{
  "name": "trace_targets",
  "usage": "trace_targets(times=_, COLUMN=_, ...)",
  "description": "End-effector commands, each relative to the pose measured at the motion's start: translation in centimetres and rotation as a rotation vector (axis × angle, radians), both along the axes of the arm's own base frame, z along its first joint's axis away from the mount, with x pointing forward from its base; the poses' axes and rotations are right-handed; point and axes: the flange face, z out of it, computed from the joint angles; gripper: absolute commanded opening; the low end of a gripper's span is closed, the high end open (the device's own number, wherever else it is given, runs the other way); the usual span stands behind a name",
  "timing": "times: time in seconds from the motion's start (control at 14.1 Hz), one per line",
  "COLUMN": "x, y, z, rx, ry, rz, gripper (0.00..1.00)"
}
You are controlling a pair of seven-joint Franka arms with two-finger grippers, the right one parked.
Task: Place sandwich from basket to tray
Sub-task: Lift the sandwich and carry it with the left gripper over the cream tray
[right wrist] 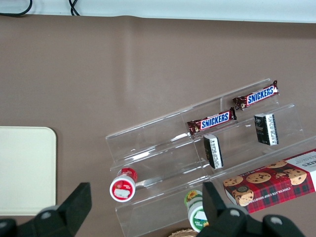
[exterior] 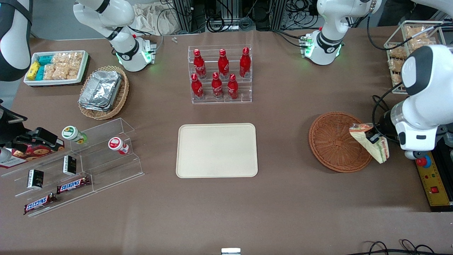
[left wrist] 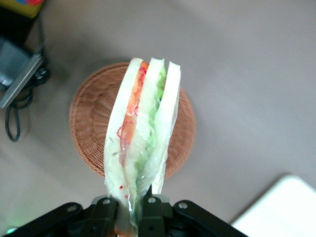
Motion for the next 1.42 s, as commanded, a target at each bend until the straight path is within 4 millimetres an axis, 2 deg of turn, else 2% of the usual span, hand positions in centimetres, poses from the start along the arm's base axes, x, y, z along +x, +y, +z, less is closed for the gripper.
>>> trace_targets(times=0.0, x=1.3, y=-8.6, z=0.1, rx=-0.075, ry=0.021, rz=-0.196, gripper=0.00)
trace_targets(times=0.21, x=0.2, y=-18.0, z=-3.1, rx=-0.143, ry=0.023, rz=-0.347, gripper=0.00)
trace_targets(times=0.28, x=-0.5, y=-22.4, z=-5.7, rx=-0.165, ry=0.027, rz=-0.411, gripper=0.00)
trace_targets(times=0.35, x=-1.4, y=-25.9, z=-8.0, rx=-0.171, ry=0.036, rz=-0.457, gripper=0.00)
trace_targets(times=0.42, x=-2.1, y=-28.7, z=-10.5, rx=-0.180, ry=0.047, rz=-0.496, gripper=0.00)
trace_targets(times=0.57, x=-4.0, y=-33.1, z=-15.8, rx=-0.187, ry=0.100, rz=-0.555, gripper=0.00)
trace_targets(times=0.64, x=-4.4, y=-34.8, z=-17.7, rx=-0.189, ry=0.085, rz=-0.581, gripper=0.00)
trace_targets(times=0.78, x=-4.0, y=-35.8, z=-21.3, rx=-0.192, ry=0.048, rz=-0.593, gripper=0.00)
trace_targets(times=0.92, x=-5.5, y=-37.7, z=-24.3, rx=-0.189, ry=0.083, rz=-0.622, gripper=0.00)
trace_targets(times=1.06, x=-5.8, y=-37.7, z=-26.0, rx=-0.174, ry=0.107, rz=-0.586, gripper=0.00)
trace_targets(times=1.35, x=-5.6, y=-37.4, z=-26.5, rx=-0.106, ry=0.086, rz=-0.523, gripper=0.00)
